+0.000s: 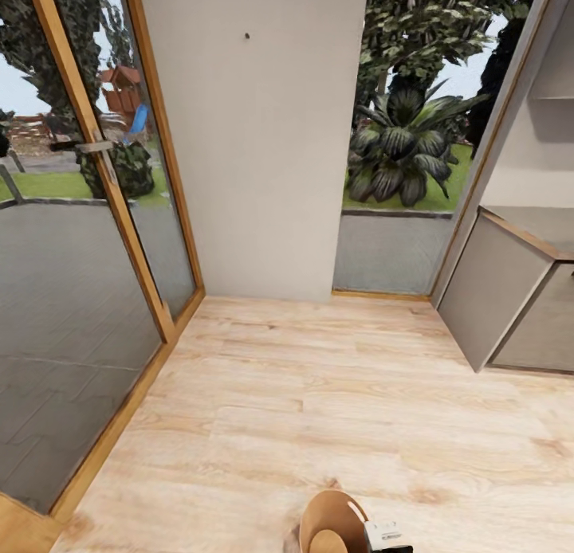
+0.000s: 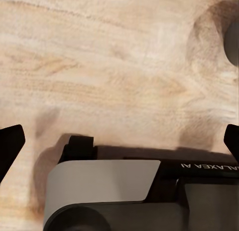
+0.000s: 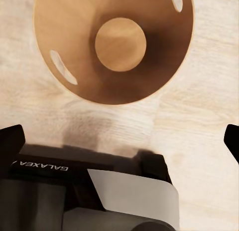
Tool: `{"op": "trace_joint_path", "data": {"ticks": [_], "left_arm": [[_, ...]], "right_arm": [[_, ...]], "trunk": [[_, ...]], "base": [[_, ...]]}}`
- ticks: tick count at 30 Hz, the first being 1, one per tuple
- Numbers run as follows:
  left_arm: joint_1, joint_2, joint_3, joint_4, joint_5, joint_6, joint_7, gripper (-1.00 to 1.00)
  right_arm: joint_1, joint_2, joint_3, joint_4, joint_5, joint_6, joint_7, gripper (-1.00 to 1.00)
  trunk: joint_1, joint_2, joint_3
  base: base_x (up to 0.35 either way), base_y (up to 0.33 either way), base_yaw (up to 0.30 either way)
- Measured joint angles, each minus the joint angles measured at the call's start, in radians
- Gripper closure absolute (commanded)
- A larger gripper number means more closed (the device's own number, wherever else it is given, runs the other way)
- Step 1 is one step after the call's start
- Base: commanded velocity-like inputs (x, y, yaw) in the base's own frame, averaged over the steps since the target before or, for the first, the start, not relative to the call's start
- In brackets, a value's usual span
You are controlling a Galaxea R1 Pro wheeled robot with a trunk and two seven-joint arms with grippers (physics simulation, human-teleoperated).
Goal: Put the three can of soda from the living room inside the tash can in the kitchen.
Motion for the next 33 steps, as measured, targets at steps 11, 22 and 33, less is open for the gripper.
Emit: {"op": "trace_joint_path", "data": {"ticks": [11,22,33], "left_arm": [[0.0,0.0,-0.001,0.0,0.0,-0.002,0.0,-1.0],[0.0,0.0,-0.002,-0.001,0.001,-0.003,0.0,-1.0],[0.0,0.0,-0.002,-0.001,0.0,-0.003,0.0,-1.0]], "right_arm": [[0.0,0.0,0.0,0.0,0.0,0.0,0.0,-1.0],[0.0,0.0,0.003,0.0,0.0,0.0,0.0,-1.0],[0.0,0.0,0.002,0.0,0.004,-0.001,0.001,-1.0]], "trunk": [[0.0,0.0,0.0],[0.0,0.0,0.0],[0.0,0.0,0.0]], "base": [[0.068,0.0,0.0],[0.06,0.0,0.0],[0.004,0.0,0.0]]}}
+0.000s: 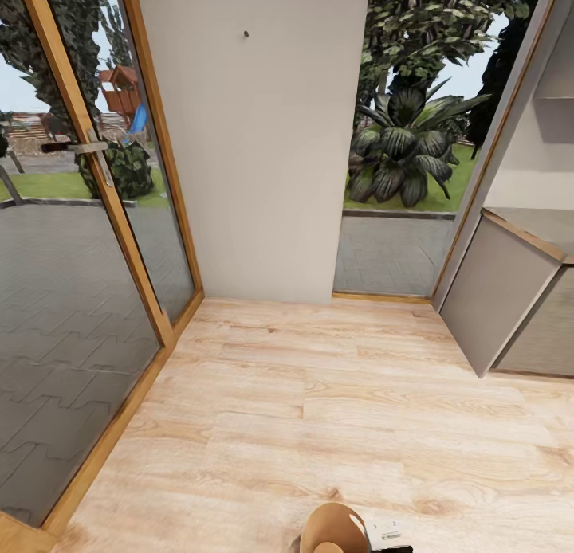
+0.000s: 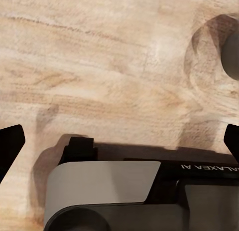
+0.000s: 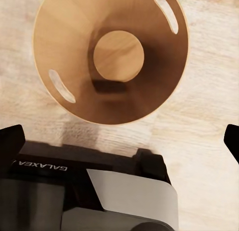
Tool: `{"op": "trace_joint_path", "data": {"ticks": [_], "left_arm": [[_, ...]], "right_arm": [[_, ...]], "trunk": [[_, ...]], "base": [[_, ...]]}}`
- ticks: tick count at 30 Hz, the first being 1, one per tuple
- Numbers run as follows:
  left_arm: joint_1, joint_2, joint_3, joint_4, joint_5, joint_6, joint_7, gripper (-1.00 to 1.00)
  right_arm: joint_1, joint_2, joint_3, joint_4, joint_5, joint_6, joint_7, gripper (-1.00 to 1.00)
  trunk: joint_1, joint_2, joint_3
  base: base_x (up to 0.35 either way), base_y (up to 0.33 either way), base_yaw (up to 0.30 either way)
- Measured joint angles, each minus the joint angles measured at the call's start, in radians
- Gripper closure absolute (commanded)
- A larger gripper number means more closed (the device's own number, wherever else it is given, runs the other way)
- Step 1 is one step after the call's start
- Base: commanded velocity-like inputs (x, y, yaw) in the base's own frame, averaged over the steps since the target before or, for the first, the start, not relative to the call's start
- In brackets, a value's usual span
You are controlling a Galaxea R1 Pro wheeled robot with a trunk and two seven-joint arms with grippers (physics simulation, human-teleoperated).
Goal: Put the three can of soda from the living room inside the tash can in the kitchen.
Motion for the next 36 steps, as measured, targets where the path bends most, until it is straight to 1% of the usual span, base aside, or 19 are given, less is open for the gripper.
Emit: {"op": "trace_joint_path", "data": {"ticks": [9,12,15,17,19,20,22,24,29,32,36], "left_arm": [[0.0,0.0,0.0,0.0,0.0,0.0,0.0,-1.0],[0.0,0.0,0.0,0.0,0.001,0.0,0.0,-1.0],[0.0,0.0,-0.001,0.0,0.001,0.0,-0.001,-1.0],[0.0,0.0,-0.001,0.0,0.001,0.0,-0.002,-1.0],[0.0,0.0,-0.001,0.0,0.001,0.0,-0.002,-1.0],[0.0,0.0,-0.001,0.0,0.001,0.0,-0.002,-1.0],[0.0,0.0,-0.001,0.0,0.001,0.0,-0.003,-1.0],[0.0,0.0,-0.001,0.0,0.001,0.0,-0.003,-1.0],[0.0,0.0,-0.001,0.0,0.001,0.0,-0.003,-1.0],[0.0,0.0,-0.001,0.0,0.001,0.0,-0.003,-1.0],[0.0,-0.001,-0.001,0.0,0.001,0.0,-0.002,-1.0]], "right_arm": [[0.0,-0.004,-0.008,0.007,-0.003,0.002,0.0,-1.0],[0.0,-0.009,-0.01,0.019,-0.005,0.004,-0.004,-1.0],[-0.003,-0.029,-0.022,0.05,-0.007,0.007,-0.009,-1.0],[-0.019,-0.052,-0.053,0.078,-0.007,0.009,-0.011,-1.0],[-0.041,-0.068,-0.088,0.102,-0.007,0.011,-0.012,-1.0],[-0.073,-0.079,-0.119,0.135,-0.006,0.014,-0.014,-1.0],[-0.114,-0.087,-0.14,0.182,-0.007,0.017,-0.016,-1.0],[-0.199,-0.092,-0.163,0.282,-0.004,0.02,-0.052,-1.0],[-0.269,-0.089,-0.173,0.34,-0.006,0.022,-0.131,-1.0],[-0.297,-0.088,-0.175,0.354,-0.007,0.022,-0.155,-1.0],[-0.323,-0.086,-0.176,0.363,-0.005,0.022,-0.171,-1.0]], "trunk": [[0.0,0.0,0.0],[0.0,0.0,0.0],[0.0,0.0,0.0],[0.0,0.0,0.0],[0.0,0.0,0.0],[0.0,0.0,0.0],[0.0,0.0,0.0],[0.0,0.0,0.0],[0.0,0.0,0.0],[0.0,0.0,0.0],[0.0,0.0,0.0]], "base": [[0.0,0.0,0.0],[0.0,0.0,0.0],[0.0,0.0,0.0],[0.0,0.0,0.0],[0.0,0.0,0.0],[0.0,0.0,0.0],[0.0,0.0,0.0],[0.0,0.0,0.0],[0.0,0.0,0.0],[0.0,0.0,0.0],[0.0,0.0,0.0]]}}
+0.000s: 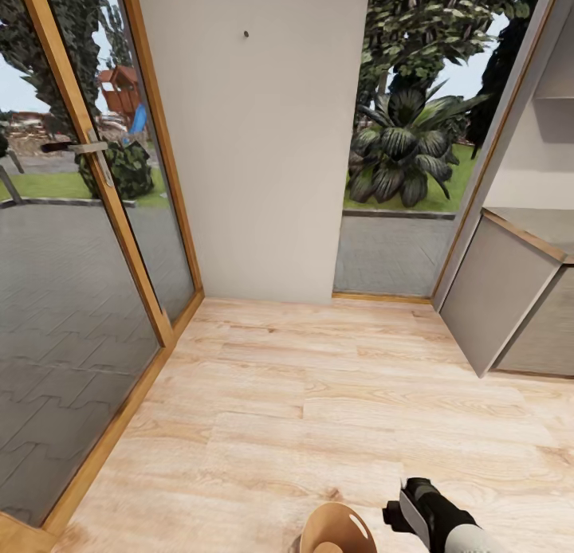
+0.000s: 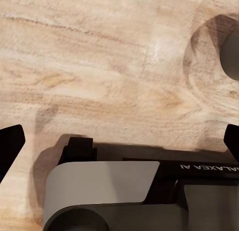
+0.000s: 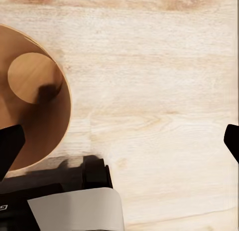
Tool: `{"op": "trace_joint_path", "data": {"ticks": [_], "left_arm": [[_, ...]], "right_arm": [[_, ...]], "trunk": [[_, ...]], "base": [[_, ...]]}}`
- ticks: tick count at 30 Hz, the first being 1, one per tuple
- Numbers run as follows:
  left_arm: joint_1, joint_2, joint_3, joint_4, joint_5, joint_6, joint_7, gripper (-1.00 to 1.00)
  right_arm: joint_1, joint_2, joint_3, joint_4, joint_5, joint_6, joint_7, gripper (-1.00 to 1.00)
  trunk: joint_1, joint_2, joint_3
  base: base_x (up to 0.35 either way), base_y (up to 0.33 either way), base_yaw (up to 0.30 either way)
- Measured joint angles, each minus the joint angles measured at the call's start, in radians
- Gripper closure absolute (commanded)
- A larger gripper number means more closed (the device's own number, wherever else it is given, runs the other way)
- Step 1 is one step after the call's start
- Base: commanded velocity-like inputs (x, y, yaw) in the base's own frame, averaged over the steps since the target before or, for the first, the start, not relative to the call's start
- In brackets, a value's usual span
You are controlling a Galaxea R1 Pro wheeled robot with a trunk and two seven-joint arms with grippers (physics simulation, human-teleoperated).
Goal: Put the three can of soda from the living room inside the tash can in the kitchen.
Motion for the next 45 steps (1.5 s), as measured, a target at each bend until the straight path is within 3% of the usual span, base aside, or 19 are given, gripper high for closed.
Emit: {"op": "trace_joint_path", "data": {"ticks": [6,11,16,18,19,23,24,26,29,33,37,45], "left_arm": [[0.0,0.0,0.0,0.0,0.0,0.0,0.0,-1.0],[0.0,0.0,0.0,-0.001,0.001,0.001,-0.007,-1.0],[-0.001,0.002,0.0,-0.023,0.002,0.034,-0.014,-1.0],[-0.001,0.003,-0.001,-0.093,0.002,0.122,-0.017,-1.0],[-0.002,0.004,-0.002,-0.181,0.003,0.217,-0.019,-1.0],[-0.001,0.005,-0.001,-0.47,0.006,0.457,-0.026,-1.0],[-0.001,0.005,0.001,-0.604,0.005,0.589,-0.029,-1.0],[0.0,0.005,0.004,-0.789,0.007,0.735,-0.03,-1.0],[-0.001,0.004,0.006,-0.979,0.005,0.89,-0.031,-1.0],[-0.018,-0.003,0.003,-1.159,0.001,0.994,-0.029,-1.0],[-0.045,-0.011,0.0,-1.222,-0.003,1.006,-0.025,-1.0],[-0.059,-0.014,0.0,-1.25,-0.004,1.006,-0.018,-1.0]], "right_arm": [[-0.014,0.012,0.002,0.004,0.002,-0.001,-0.006,-1.0],[-0.019,0.039,0.006,0.012,0.005,-0.006,-0.007,-1.0],[-0.02,0.054,0.008,0.012,0.008,-0.007,-0.008,-1.0],[-0.02,0.058,0.008,0.012,0.009,-0.007,-0.008,-1.0],[-0.021,0.059,0.008,0.012,0.009,-0.007,-0.008,-1.0],[-0.021,0.061,0.009,0.012,0.01,-0.007,-0.008,-1.0],[-0.021,0.061,0.009,0.011,0.009,-0.007,-0.008,-1.0],[-0.021,0.061,0.01,0.01,0.01,-0.007,-0.008,-1.0],[-0.021,0.06,0.011,0.008,0.01,-0.007,-0.008,-1.0],[-0.021,0.059,0.011,0.007,0.01,-0.007,-0.007,-1.0],[-0.021,0.059,0.012,0.007,0.01,-0.007,-0.007,-1.0],[-0.021,0.059,0.012,0.007,0.01,-0.008,-0.006,-1.0]], "trunk": [[0.0,0.0,0.0],[0.0,0.0,0.0],[0.0,0.0,0.0],[0.0,0.0,0.0],[0.0,0.0,0.0],[0.0,0.0,0.0],[0.0,0.0,0.0],[0.0,0.0,0.0],[0.0,0.0,0.0],[0.0,0.0,0.0],[0.0,0.0,0.0],[0.0,0.0,0.0]], "base": [[0.0,0.0,0.0],[0.0,0.0,0.0],[0.0,0.0,0.0],[0.0,0.0,0.0],[0.0,0.0,0.0],[0.0,0.0,0.0],[0.0,0.0,0.0],[0.0,0.0,0.0],[0.0,0.0,0.0],[0.0,0.0,0.0],[0.0,0.0,0.0],[0.0,0.0,0.0]]}}
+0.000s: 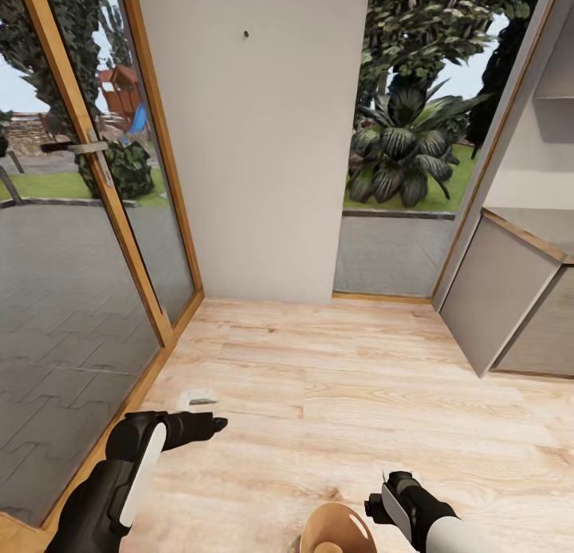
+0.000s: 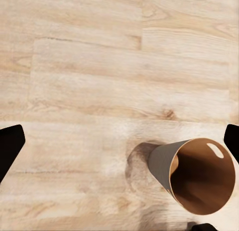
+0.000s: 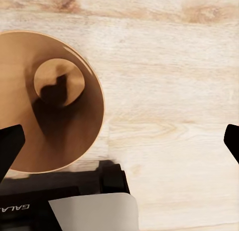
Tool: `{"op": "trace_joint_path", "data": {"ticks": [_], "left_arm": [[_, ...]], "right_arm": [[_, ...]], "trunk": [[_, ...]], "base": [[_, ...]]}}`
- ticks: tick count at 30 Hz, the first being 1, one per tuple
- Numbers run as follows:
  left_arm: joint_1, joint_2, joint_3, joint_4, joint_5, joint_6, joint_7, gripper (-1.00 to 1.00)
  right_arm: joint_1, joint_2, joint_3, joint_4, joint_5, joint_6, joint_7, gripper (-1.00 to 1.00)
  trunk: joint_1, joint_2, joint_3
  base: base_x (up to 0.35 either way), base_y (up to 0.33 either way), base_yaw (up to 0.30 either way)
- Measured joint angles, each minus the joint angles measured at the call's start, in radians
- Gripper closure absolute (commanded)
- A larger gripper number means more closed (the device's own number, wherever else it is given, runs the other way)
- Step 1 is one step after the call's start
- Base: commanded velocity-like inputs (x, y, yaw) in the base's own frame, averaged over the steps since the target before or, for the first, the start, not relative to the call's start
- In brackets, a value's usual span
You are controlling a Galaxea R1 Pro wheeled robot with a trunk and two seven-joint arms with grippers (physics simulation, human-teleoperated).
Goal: Put the three can of soda from the living room inside the tash can in the kitchen.
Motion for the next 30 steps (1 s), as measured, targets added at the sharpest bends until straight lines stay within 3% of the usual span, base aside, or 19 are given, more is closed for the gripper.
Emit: {"op": "trace_joint_path", "data": {"ticks": [8,30], "left_arm": [[-0.001,0.0,0.0,-0.004,0.001,0.0,0.008,-1.0],[-0.001,0.001,0.005,-0.002,0.001,0.0,0.01,-1.0]], "right_arm": [[0.0,-0.001,0.0,0.0,0.0,0.0,0.0,-1.0],[0.0,-0.003,0.0,-0.001,0.0,-0.001,0.0,-1.0]], "trunk": [[0.0,0.0,0.0],[0.084,-0.154,-0.069]], "base": [[0.0,0.0,0.0],[0.0,0.0,0.0]]}}
